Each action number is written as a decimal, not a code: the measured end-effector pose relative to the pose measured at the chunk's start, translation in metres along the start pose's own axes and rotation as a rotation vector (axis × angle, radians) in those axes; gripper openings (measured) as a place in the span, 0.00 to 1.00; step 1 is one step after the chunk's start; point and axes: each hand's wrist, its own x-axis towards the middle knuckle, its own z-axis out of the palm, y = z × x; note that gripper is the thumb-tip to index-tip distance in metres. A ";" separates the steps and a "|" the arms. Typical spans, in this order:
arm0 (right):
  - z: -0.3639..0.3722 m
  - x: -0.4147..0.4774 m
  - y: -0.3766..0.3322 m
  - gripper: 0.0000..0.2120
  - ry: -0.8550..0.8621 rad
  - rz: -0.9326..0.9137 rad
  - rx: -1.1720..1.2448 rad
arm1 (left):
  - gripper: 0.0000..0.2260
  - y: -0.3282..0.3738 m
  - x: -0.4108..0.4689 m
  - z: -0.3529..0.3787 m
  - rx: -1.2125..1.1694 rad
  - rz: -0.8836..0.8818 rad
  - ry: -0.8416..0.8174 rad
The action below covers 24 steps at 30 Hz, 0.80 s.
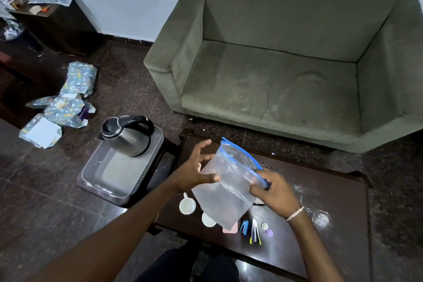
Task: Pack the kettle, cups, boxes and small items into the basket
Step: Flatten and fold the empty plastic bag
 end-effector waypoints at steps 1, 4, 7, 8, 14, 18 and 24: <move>-0.006 0.000 0.000 0.05 -0.033 0.004 0.047 | 0.49 -0.002 -0.001 0.000 -0.011 -0.019 -0.072; -0.023 0.001 -0.001 0.05 -0.131 0.012 0.066 | 0.32 -0.004 -0.004 0.001 0.055 -0.048 -0.144; -0.037 0.002 -0.005 0.10 -0.160 0.039 -0.005 | 0.19 -0.007 -0.005 0.004 0.092 -0.020 -0.056; -0.040 0.003 -0.007 0.15 -0.118 0.055 -0.025 | 0.18 -0.007 -0.006 0.006 0.099 -0.002 -0.023; -0.019 0.026 -0.043 0.24 0.056 0.089 -0.288 | 0.13 0.000 -0.010 0.026 0.281 0.149 -0.008; -0.011 0.048 -0.062 0.12 0.158 0.004 -0.089 | 0.11 0.001 -0.009 0.029 0.315 0.191 -0.003; -0.027 0.041 -0.042 0.13 0.565 -0.046 0.160 | 0.06 0.012 -0.016 0.018 0.097 0.232 0.025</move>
